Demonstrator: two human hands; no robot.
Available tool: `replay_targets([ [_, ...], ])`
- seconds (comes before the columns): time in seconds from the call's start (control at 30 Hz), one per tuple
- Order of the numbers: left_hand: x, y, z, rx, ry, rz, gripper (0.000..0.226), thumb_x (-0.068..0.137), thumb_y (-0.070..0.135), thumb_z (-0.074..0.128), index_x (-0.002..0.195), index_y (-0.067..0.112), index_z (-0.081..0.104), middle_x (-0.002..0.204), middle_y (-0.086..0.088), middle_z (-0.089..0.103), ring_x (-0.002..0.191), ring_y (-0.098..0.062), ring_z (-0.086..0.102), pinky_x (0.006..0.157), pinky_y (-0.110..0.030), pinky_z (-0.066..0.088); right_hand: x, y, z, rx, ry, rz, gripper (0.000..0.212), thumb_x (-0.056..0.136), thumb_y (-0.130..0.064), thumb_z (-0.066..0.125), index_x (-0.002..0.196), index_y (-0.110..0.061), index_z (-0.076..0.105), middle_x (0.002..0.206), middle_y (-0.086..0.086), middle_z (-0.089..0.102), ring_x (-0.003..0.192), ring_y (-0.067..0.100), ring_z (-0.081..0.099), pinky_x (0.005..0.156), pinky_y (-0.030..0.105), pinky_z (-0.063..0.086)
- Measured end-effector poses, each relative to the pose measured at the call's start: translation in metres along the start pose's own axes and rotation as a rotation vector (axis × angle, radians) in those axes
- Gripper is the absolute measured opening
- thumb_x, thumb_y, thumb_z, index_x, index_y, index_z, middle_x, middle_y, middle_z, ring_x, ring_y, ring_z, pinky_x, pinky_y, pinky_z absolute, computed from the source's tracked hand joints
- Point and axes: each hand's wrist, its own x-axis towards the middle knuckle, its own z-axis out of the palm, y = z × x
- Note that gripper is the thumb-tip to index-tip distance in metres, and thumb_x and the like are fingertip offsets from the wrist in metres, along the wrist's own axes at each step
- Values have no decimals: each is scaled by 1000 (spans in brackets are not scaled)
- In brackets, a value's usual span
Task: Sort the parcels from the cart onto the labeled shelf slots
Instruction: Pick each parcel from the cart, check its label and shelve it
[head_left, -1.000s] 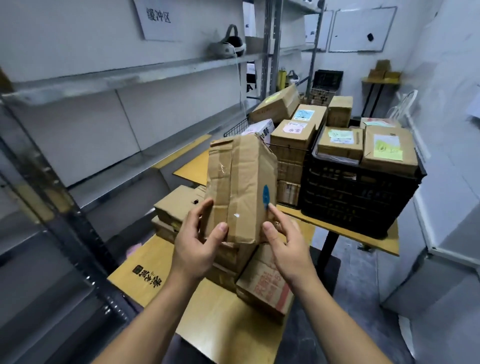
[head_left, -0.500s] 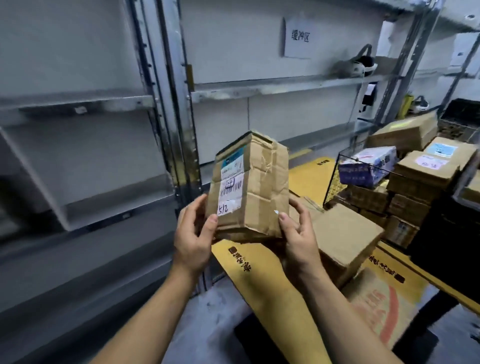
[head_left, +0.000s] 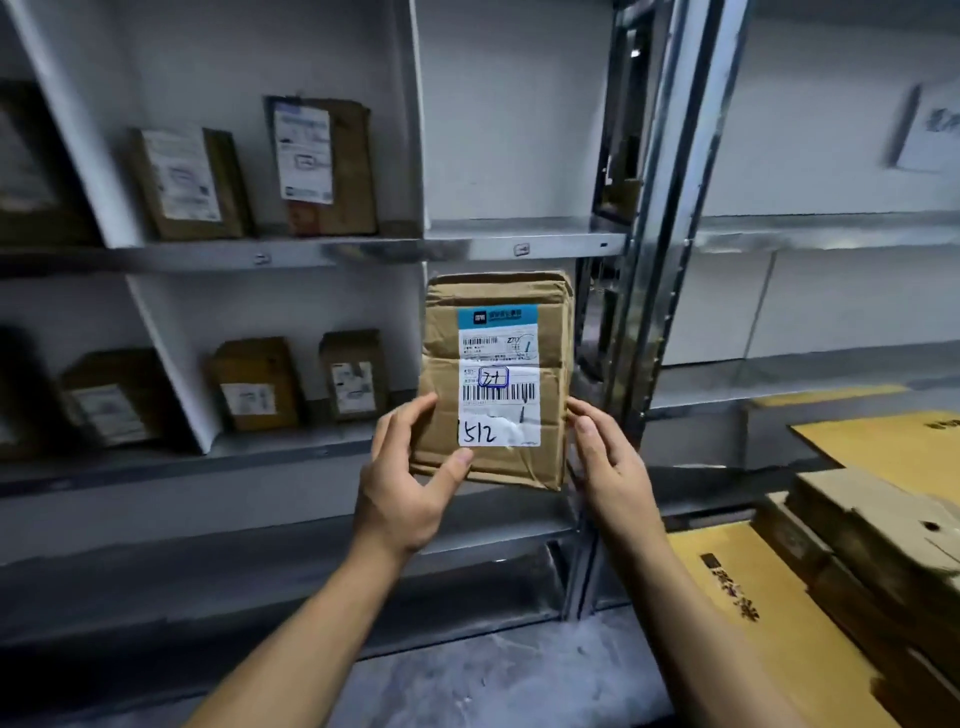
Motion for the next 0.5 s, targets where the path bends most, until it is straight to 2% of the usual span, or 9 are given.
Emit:
replay_targets([
  [0.1,4,-18,-45,107,21,20,59,79,43,69,133,39,46,129,16,46,111,2,51,87,-7,41,2,-7,48,166,-217,62,50,88,-51,63,134,-58,42,132,-9,60,118,6,61,100,47,53],
  [0.2,8,-31,-78,179,70,34,60,78,39,70,134,31,48,132,8,48,113,1,48,89,0,34,5,-14,89,133,-267,58,55,91,-38,68,123,-72,40,136,-6,59,121,11,60,99,48,53],
  [0.27,12,-39,-93,226,87,21,61,78,40,70,134,29,49,133,6,48,115,-1,47,90,1,31,10,-16,112,127,-256,64,54,90,-35,68,121,-71,42,132,-5,61,119,13,62,97,49,54],
  [0.4,23,-51,-108,289,120,19,61,81,37,72,136,27,49,138,0,46,120,-2,42,95,-12,34,25,-21,144,130,-267,60,56,90,-30,70,126,-61,40,126,-4,66,113,12,65,95,49,56],
  [0.5,39,-56,-110,319,128,48,62,82,27,76,137,25,48,141,-3,43,120,4,35,94,-3,28,37,-25,159,122,-230,-5,68,88,-31,74,136,-53,32,119,-10,67,107,2,66,93,43,57],
])
